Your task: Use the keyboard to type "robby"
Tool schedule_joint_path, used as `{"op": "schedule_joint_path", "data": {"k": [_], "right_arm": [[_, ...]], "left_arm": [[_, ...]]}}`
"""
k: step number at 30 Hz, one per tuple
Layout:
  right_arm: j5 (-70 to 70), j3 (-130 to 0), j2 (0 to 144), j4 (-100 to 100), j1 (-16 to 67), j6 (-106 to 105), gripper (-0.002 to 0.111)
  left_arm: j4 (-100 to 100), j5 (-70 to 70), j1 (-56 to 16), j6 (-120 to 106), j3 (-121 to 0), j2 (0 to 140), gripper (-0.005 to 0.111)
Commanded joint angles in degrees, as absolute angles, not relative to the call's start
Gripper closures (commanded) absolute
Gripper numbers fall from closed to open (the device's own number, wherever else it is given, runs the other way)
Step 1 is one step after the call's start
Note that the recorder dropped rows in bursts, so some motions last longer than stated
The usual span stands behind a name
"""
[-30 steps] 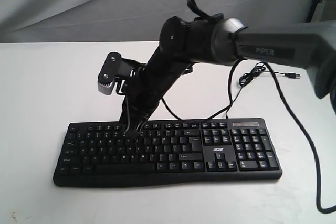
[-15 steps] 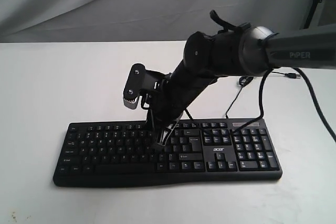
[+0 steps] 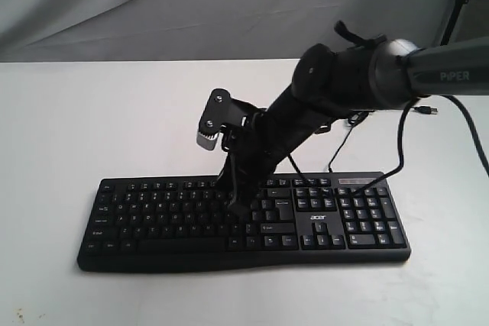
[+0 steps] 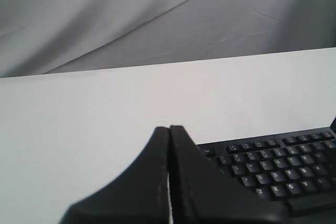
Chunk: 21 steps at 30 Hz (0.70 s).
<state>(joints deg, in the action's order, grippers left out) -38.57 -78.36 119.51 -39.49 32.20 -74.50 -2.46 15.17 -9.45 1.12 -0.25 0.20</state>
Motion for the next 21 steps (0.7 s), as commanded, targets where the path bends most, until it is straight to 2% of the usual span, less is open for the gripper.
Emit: {"op": "schedule_joint_path", "data": {"k": [1, 21], "right_arm": [[-39.2, -75.5, 118.6, -50.2, 30.5, -85.3, 0.108], [-35.5, -72.7, 118.8, -51.6, 30.5, -87.3, 0.108]], "left_arm": [[-2.7, 14.9, -9.8, 1.3, 0.0, 0.0, 0.107], [-2.7, 14.9, -9.8, 1.3, 0.0, 0.0, 0.107]]}}
